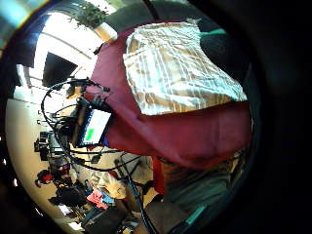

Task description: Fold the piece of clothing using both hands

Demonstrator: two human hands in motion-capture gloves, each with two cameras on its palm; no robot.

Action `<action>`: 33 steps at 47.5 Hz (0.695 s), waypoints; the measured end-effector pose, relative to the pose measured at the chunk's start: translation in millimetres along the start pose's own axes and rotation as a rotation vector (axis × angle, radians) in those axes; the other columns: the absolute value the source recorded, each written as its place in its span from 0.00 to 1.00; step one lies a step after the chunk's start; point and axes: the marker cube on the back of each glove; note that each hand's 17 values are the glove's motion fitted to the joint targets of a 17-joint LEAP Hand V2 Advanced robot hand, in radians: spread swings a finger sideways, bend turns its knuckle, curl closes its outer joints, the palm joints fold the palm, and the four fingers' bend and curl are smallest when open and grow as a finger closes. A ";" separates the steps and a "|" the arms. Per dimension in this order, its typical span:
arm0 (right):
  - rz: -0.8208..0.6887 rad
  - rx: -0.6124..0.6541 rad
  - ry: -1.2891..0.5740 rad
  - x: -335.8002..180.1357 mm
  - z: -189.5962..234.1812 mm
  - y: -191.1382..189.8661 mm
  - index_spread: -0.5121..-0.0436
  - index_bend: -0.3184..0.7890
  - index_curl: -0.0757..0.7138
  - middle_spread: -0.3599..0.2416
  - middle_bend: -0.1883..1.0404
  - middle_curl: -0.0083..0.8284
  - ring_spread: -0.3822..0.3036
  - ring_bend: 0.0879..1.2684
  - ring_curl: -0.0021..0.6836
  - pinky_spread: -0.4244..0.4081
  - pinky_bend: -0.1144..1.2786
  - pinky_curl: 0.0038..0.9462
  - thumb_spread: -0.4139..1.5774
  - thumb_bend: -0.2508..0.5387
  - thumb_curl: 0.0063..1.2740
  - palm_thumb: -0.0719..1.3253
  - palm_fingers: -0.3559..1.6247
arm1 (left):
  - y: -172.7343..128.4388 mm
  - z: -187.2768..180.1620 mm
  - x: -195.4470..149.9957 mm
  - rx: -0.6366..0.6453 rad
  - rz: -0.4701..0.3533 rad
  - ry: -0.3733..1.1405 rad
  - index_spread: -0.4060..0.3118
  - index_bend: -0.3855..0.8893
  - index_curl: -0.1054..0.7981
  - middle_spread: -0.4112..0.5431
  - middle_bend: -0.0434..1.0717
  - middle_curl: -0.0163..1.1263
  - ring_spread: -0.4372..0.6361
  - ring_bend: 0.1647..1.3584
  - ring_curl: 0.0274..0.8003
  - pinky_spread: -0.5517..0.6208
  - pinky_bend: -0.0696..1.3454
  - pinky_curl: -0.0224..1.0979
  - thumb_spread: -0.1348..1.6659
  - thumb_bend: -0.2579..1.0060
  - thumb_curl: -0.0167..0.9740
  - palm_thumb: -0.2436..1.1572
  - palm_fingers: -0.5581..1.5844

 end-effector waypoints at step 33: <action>0.097 -0.440 0.012 81.2 72.9 -7.8 0.40 0.40 0.40 0.67 0.24 0.30 0.72 0.32 0.46 0.76 0.60 0.39 0.70 0.34 0.27 0.54 0.26 | -46.7 115.4 -17.4 -0.292 0.041 -0.087 0.43 0.48 0.51 0.43 0.21 0.33 0.53 0.30 0.37 0.63 0.36 0.33 0.65 0.18 0.35 0.54 0.48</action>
